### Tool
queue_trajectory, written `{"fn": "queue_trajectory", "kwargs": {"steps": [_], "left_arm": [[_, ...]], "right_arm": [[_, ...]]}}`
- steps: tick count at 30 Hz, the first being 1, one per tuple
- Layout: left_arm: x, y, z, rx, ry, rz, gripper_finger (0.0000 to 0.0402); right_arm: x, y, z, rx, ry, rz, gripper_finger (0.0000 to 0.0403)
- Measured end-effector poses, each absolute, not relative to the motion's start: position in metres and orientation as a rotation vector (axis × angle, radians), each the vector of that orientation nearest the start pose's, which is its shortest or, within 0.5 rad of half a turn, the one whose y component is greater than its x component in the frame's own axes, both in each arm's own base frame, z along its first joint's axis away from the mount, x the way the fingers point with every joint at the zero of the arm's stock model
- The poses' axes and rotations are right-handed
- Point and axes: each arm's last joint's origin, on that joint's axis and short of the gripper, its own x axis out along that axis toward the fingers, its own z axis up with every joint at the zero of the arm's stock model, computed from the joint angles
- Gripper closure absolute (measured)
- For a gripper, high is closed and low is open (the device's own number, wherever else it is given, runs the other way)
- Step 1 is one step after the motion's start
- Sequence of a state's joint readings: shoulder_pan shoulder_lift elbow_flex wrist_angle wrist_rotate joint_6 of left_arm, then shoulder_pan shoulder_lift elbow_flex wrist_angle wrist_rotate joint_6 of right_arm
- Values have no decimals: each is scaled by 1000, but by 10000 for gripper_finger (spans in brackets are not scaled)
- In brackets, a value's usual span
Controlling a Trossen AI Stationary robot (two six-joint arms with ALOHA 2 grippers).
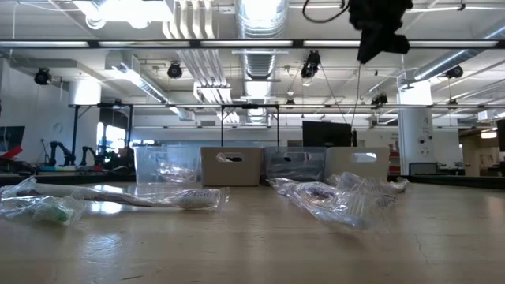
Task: Pick & Place Toothbrushes
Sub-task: Put the purple toothbrush into the gray bin
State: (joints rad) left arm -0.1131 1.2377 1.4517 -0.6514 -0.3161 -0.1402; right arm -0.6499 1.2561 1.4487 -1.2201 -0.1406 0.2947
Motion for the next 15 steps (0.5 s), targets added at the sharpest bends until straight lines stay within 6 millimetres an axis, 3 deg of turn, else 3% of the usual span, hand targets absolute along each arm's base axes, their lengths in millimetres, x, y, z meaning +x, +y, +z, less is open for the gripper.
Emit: {"fn": "queue_trajectory", "kwargs": {"steps": [8, 15], "left_arm": [[246, -19, 423, -45, 413, 229, 149], [246, -19, 423, -46, 412, 229, 149]], "right_arm": [[149, -83, 406, 605, 759, -509, 380], [129, -63, 418, 540, 687, -443, 394]]}}
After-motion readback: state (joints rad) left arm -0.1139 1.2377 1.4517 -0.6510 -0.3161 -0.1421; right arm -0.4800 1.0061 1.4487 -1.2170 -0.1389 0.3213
